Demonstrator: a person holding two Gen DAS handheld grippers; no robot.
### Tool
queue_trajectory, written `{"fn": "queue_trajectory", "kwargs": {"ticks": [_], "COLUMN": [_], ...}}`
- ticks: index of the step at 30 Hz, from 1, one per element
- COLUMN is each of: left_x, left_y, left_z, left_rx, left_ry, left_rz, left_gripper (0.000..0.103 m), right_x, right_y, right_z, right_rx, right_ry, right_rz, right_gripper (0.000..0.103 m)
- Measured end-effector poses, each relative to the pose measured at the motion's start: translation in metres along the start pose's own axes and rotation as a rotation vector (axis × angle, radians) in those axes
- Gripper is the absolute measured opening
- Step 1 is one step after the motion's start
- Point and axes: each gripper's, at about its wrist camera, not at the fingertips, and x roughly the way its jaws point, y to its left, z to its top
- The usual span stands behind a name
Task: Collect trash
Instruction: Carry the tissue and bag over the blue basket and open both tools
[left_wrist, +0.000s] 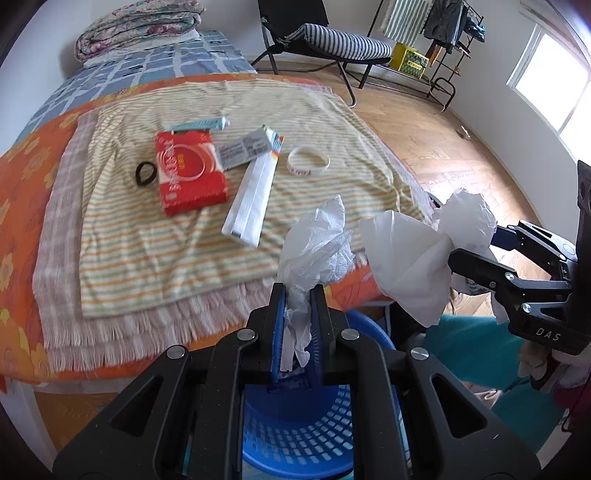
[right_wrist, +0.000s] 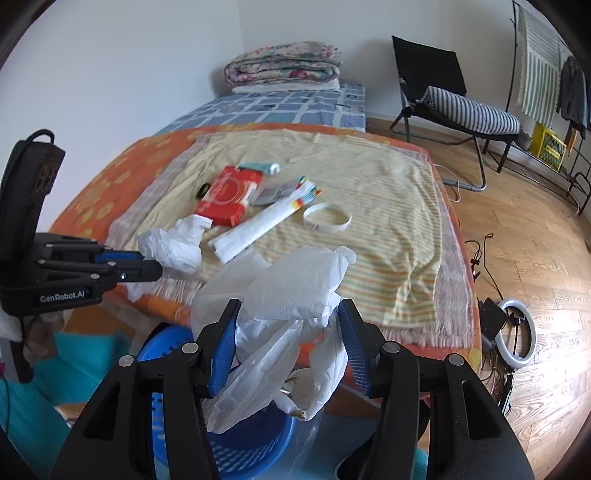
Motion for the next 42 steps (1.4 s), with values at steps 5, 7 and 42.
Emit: {"fn": "queue_trajectory", "kwargs": {"ticks": [5, 7, 42], "left_x": [0.005, 0.01, 0.037], "left_y": [0.01, 0.013, 0.0], "left_z": [-0.034, -0.046, -0.092], "left_rx": [-0.03, -0.034, -0.005], "left_ry": [0.051, 0.073, 0.185], "left_rz": [-0.006, 0.001, 0.053], "left_gripper": [0.012, 0.012, 0.039], "right_x": [0.004, 0.007, 0.039], "right_y": [0.014, 0.018, 0.054], "right_z": [-0.021, -0.028, -0.086], "right_rx": [-0.023, -0.026, -0.069], "right_ry": [0.034, 0.051, 0.239], "right_rz": [0.011, 0.02, 0.07], "right_gripper": [0.052, 0.052, 0.058]}}
